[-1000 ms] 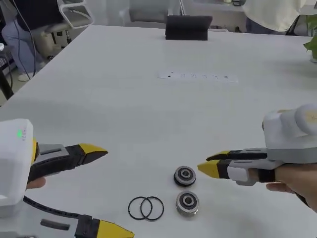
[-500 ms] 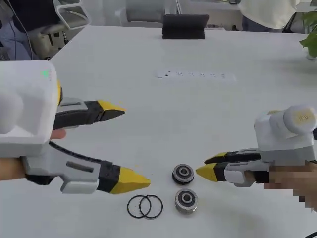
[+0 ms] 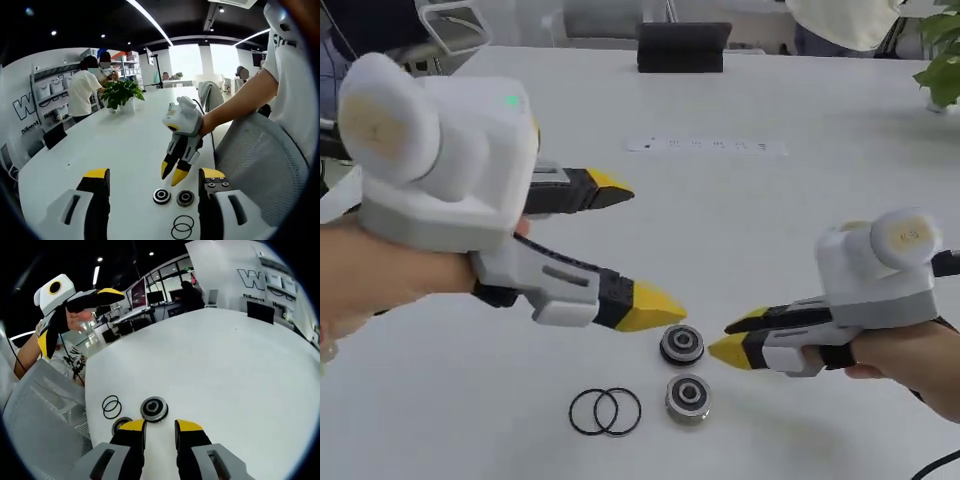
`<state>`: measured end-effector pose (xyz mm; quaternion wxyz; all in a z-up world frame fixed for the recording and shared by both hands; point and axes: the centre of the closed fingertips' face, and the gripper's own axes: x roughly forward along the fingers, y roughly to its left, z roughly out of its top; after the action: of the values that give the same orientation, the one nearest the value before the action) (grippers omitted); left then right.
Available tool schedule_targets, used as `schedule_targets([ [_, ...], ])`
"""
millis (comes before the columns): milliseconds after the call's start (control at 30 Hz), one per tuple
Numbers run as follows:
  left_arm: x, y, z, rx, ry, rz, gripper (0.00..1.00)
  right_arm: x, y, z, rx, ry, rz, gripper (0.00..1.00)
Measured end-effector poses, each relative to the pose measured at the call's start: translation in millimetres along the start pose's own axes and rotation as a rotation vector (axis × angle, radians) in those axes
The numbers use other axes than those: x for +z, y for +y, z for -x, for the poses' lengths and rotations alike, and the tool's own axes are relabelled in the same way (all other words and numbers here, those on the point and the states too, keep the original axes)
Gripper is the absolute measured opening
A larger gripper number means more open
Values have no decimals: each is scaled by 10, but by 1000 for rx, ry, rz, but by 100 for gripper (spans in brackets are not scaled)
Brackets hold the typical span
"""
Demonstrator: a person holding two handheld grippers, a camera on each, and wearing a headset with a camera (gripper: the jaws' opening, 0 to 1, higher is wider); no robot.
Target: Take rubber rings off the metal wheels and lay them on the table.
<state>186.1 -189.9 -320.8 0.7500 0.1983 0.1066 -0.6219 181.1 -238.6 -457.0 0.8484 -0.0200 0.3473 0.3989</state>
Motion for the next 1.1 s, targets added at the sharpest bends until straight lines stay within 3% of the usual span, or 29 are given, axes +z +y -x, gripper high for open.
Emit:
schedule_targets([
  [167,-8,114,-162,17,-27,25,68,15,34,-21,19,-15,-18,20],
  [267,-50,228,-260,57,-44,40,61,14,36,-40,19,-18,-18,20],
  [400,-119,279,-370,63,-49,74,57,-22,59,-78,21,-2,-1,21],
  [567,-261,232,-527,41,-49,68,50,-63,79,-117,24,16,16,21],
  [667,-369,199,-573,53,-62,96,44,-63,74,-117,20,17,22,21],
  [767,-598,162,-617,60,-17,139,42,-66,53,-121,11,16,19,21],
  [833,-711,132,-641,50,16,135,42,-75,41,-128,6,18,18,21],
  [933,-818,118,-662,47,36,141,36,-92,55,-142,7,25,20,21],
  [1100,-883,16,-705,9,60,136,30,-104,62,-161,8,32,31,21],
])
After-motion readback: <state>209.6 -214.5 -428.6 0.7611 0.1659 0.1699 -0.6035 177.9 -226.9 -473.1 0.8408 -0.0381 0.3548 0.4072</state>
